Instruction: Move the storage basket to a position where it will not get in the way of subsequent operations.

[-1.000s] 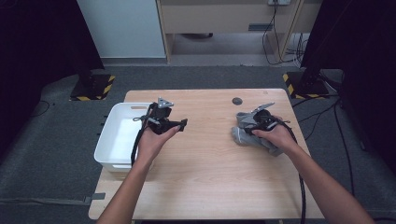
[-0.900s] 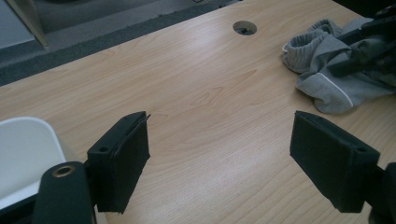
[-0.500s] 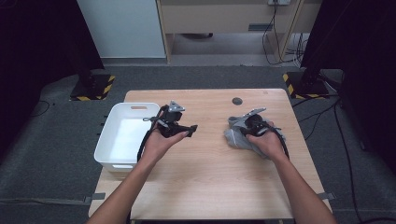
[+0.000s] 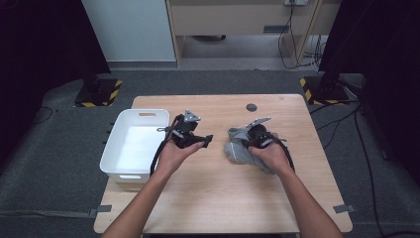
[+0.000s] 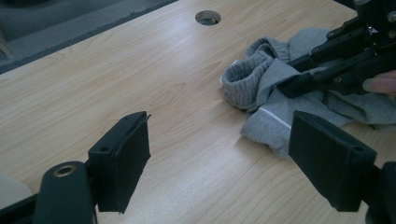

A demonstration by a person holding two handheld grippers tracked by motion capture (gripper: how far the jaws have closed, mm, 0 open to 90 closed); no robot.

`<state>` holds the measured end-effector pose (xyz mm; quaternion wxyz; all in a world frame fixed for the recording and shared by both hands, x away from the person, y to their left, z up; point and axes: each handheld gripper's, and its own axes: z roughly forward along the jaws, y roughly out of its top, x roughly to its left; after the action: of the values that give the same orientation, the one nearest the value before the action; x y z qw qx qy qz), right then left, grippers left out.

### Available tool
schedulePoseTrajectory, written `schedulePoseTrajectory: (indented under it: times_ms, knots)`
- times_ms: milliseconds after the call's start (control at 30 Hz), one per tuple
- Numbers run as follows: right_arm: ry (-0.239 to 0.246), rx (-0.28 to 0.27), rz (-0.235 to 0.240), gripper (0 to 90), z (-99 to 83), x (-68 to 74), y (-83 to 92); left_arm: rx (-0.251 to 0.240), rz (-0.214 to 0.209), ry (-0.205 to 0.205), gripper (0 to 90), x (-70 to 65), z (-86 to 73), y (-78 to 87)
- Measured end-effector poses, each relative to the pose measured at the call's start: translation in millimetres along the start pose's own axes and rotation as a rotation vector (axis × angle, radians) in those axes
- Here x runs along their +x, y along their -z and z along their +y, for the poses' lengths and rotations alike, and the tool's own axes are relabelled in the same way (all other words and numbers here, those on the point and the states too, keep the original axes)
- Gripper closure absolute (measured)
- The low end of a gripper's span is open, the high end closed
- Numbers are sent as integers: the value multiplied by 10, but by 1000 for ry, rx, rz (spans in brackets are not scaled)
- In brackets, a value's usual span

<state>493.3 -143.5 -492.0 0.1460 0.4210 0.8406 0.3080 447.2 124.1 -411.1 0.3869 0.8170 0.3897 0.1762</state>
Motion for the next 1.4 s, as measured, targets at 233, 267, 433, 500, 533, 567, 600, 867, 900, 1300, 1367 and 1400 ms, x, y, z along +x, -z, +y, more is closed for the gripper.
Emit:
schedulePoseTrajectory:
  times_ms: [233,267,433,500,533,567,600,867,900,1300,1367,1400]
  knots:
    - [44,-17,36,642,101,336,-63,13,15,21,196,-30,-92,-12]
    - [50,-15,29,608,108,359,-63,15,15,19,195,-35,-111,-14]
    - [54,-31,-14,446,160,417,79,15,38,18,193,-54,-182,11]
    - [44,-46,-16,433,167,396,156,8,36,19,195,-72,-187,38]
    - [41,-49,-21,427,162,378,200,10,35,15,194,-83,-186,42]
    - [45,-47,-28,431,153,361,224,10,32,14,194,-94,-183,44]
    - [46,-45,-32,446,144,348,239,9,25,6,192,-108,-177,47]
    - [41,-70,-51,551,7,189,370,27,31,-1,192,-137,-186,-40]
    - [41,-69,-53,562,-16,171,392,27,33,0,193,-140,-190,-51]
    - [-3,-26,-128,647,-299,-239,521,31,29,15,195,-168,-278,-99]
    - [-16,-20,-128,646,-333,-289,521,33,31,16,196,-156,-297,-93]
    - [-19,-18,-128,644,-342,-300,521,33,32,16,196,-149,-307,-85]
